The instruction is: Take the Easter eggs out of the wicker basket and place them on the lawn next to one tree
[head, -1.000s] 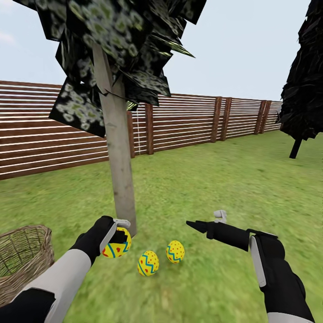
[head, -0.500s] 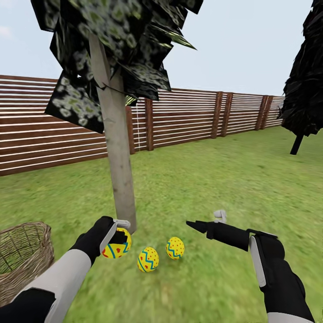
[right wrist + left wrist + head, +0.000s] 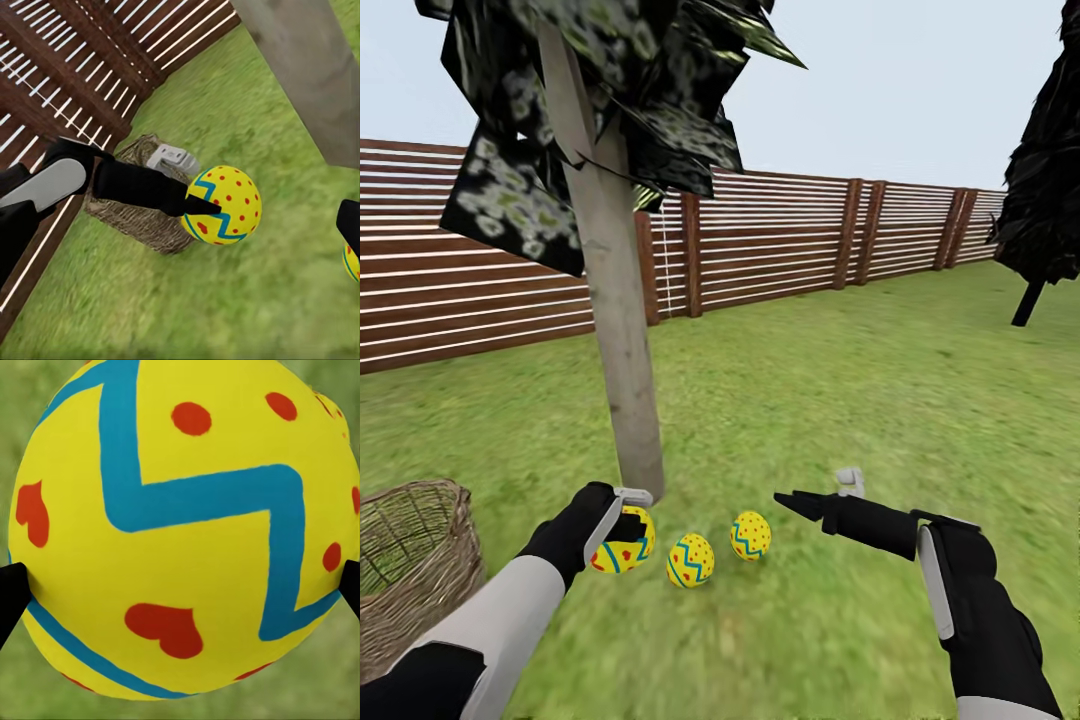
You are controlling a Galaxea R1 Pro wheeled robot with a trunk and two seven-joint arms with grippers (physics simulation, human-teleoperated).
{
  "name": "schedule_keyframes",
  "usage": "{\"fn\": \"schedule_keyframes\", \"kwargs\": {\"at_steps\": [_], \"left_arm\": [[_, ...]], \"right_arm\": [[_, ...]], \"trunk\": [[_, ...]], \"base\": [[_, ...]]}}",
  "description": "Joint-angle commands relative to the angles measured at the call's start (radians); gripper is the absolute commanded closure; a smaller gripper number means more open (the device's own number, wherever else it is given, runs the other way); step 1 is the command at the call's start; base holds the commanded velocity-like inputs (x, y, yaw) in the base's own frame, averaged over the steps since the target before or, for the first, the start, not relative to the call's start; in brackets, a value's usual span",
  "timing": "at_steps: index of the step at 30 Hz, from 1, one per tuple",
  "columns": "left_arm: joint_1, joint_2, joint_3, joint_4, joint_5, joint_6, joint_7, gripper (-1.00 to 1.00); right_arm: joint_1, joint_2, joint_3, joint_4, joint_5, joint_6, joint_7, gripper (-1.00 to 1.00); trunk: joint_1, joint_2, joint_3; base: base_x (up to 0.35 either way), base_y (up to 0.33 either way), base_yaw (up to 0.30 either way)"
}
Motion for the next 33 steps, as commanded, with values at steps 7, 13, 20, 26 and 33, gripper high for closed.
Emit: {"fn": "schedule_keyframes", "kwargs": {"at_steps": [7, 13, 20, 26, 33], "left_arm": [[-0.001, 0.001, -0.005, -0.001, 0.010, 0.003, 0.009, 1.00], [-0.001, 0.000, -0.005, -0.001, 0.010, 0.003, 0.009, 1.00], [-0.001, 0.001, -0.005, -0.001, 0.010, 0.003, 0.010, 1.00], [-0.001, 0.000, -0.005, -0.001, 0.010, 0.006, 0.012, 1.00], [-0.001, -0.001, -0.005, -0.003, 0.012, 0.006, 0.011, 1.00]], "right_arm": [[-0.001, 0.001, -0.001, 0.000, 0.000, 0.010, 0.002, -1.00], [-0.001, 0.001, 0.000, 0.000, 0.000, 0.010, 0.001, -1.00], [-0.001, 0.002, 0.000, 0.000, 0.000, 0.010, -0.002, -1.00], [-0.001, 0.002, 0.000, 0.001, 0.000, 0.010, -0.004, -1.00], [-0.001, 0.003, 0.001, 0.002, 0.000, 0.010, -0.005, -1.00]], "trunk": [[0.003, -0.002, -0.028], [0.006, -0.004, -0.051], [0.009, -0.005, -0.078], [0.011, -0.007, -0.102], [0.015, -0.008, -0.129]], "base": [[0.000, 0.000, 0.000], [0.000, 0.000, 0.000], [0.000, 0.000, 0.000], [0.000, 0.000, 0.000], [0.000, 0.000, 0.000]]}}
